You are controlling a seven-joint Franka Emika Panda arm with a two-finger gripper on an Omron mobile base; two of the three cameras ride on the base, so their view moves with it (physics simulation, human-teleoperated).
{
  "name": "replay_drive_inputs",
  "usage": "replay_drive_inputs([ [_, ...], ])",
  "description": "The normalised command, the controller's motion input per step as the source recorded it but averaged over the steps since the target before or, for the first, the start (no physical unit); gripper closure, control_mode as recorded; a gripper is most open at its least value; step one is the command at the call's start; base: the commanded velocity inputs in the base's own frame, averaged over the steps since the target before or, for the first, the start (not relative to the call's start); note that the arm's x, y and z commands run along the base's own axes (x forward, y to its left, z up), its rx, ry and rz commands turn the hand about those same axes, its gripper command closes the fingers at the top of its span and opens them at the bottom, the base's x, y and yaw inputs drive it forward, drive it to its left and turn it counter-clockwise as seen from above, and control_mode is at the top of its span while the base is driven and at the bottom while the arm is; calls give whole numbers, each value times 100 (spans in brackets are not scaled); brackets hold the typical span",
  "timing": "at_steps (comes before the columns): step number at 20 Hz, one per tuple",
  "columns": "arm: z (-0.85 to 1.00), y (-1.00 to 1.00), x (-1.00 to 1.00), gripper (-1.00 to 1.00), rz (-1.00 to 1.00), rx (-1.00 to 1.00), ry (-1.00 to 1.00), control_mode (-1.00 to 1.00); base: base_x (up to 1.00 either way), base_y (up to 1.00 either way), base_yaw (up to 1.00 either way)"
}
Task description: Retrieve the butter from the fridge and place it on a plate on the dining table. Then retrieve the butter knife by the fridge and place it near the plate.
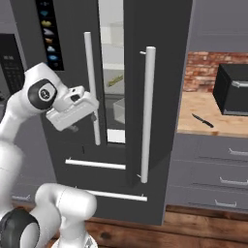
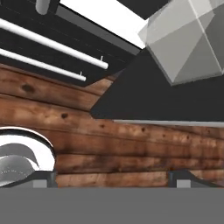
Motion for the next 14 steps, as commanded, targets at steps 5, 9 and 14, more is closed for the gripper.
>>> replay_drive_inputs([
  [5, -14, -29, 93, -100, 14, -3, 13, -100, 0, 0, 0],
  [9, -18, -41, 65, -100, 13, -4, 8, -100, 0, 0, 0],
  [14, -10, -37, 46, -100, 14, -7, 2, -100, 0, 0, 0],
])
